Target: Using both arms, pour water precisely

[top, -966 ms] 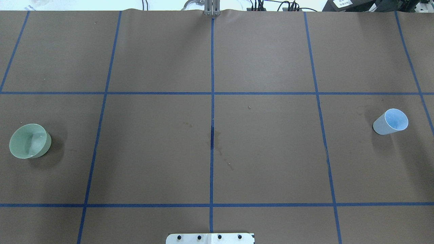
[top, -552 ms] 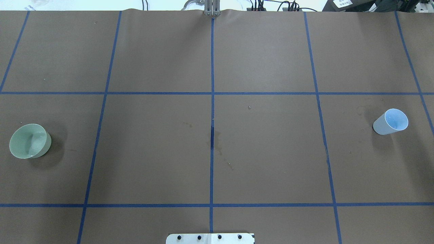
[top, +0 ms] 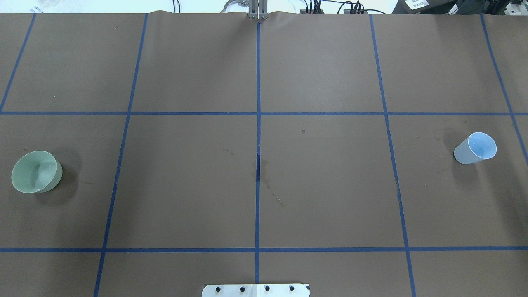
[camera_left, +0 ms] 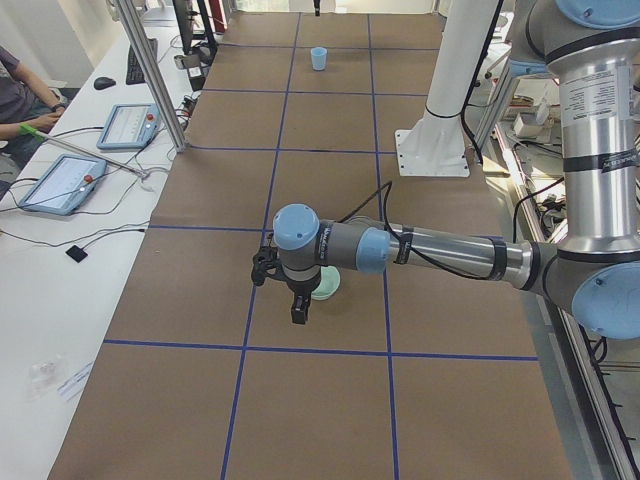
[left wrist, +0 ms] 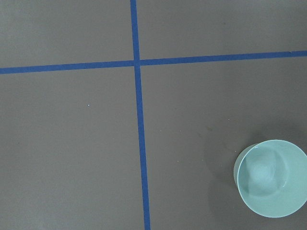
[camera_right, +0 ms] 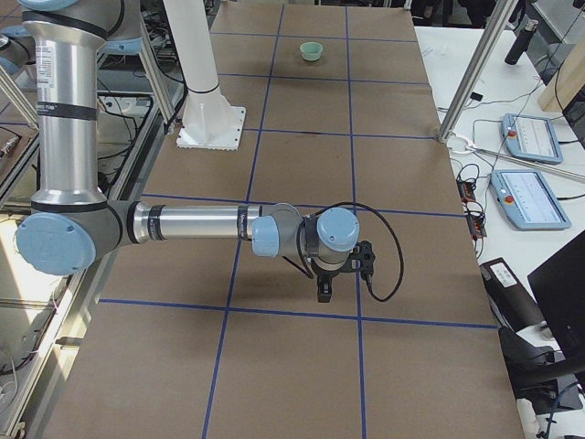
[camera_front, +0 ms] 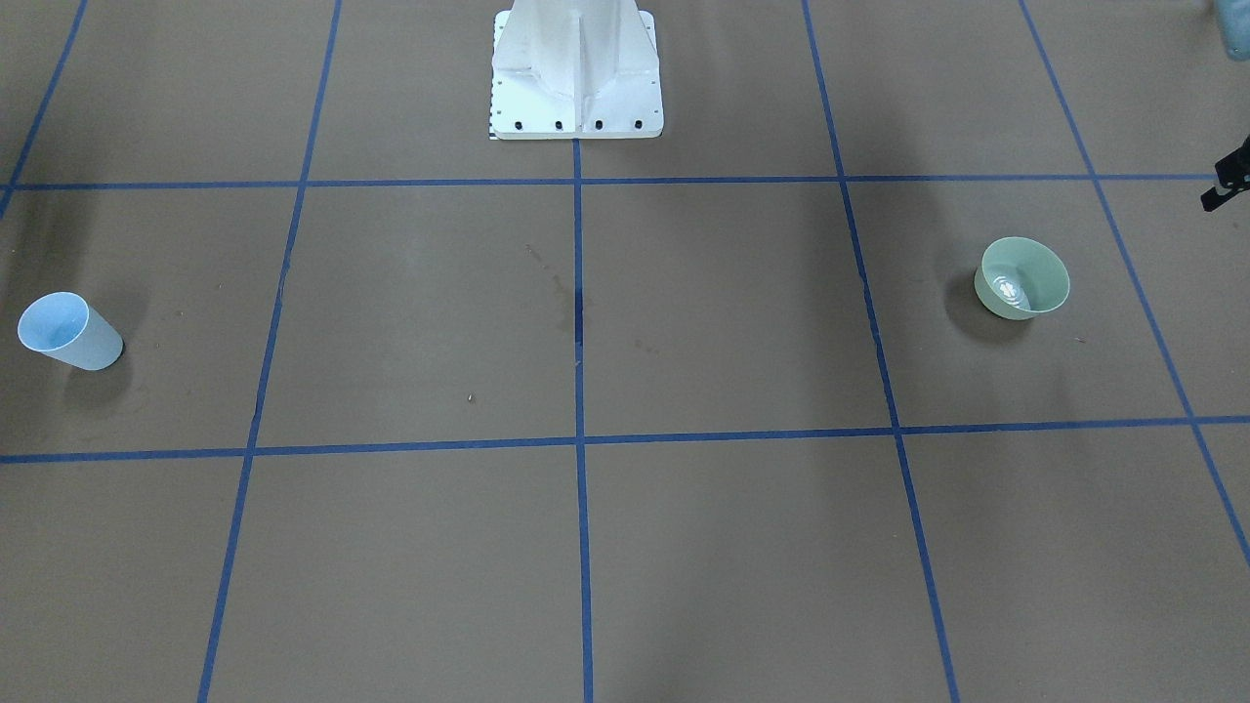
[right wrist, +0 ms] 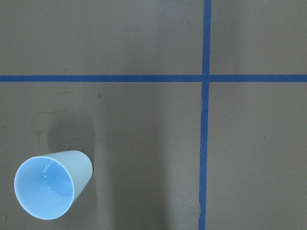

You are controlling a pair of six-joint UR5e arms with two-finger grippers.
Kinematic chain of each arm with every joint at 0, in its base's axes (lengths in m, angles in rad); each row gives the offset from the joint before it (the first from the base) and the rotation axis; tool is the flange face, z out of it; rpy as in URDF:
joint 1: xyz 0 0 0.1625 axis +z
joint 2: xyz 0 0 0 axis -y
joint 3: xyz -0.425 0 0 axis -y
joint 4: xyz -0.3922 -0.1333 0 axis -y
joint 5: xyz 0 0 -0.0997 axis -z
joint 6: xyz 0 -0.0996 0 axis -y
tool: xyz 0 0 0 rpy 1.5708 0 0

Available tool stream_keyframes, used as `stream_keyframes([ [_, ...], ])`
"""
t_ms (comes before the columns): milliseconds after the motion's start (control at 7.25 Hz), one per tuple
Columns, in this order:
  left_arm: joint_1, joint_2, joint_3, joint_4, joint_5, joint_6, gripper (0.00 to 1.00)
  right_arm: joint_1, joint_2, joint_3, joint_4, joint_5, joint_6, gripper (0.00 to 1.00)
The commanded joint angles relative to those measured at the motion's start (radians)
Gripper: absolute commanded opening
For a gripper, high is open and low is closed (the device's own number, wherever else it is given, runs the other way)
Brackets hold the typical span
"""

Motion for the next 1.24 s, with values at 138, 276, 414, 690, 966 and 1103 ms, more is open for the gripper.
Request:
stream_keyframes([
  [138,0.198,-0.048,0.146,-0.263,0.003,-0.156,1.00,-0.022,-0.040,-0.018,0.159,-0.003,-0.001,1.00],
  [276,0.209,-0.048,0.199,-0.328,0.004,-0.189,1.00,-0.034,-0.040,-0.018,0.159,-0.003,0.000,1.00],
  [414,0.233,-0.050,0.208,-0.331,0.003,-0.256,1.00,-0.037,-0.039,-0.015,0.162,-0.004,-0.009,1.00],
  [690,0.289,-0.076,0.224,-0.336,0.004,-0.325,1.00,-0.042,-0.039,-0.015,0.174,-0.006,-0.004,1.00],
  [966,0.319,-0.132,0.302,-0.336,0.001,-0.328,1.00,-0.056,-0.040,-0.016,0.176,-0.004,-0.004,1.00],
  [1103,0.338,-0.139,0.307,-0.336,0.003,-0.328,0.98,-0.057,-0.040,-0.015,0.176,0.002,0.000,1.00],
])
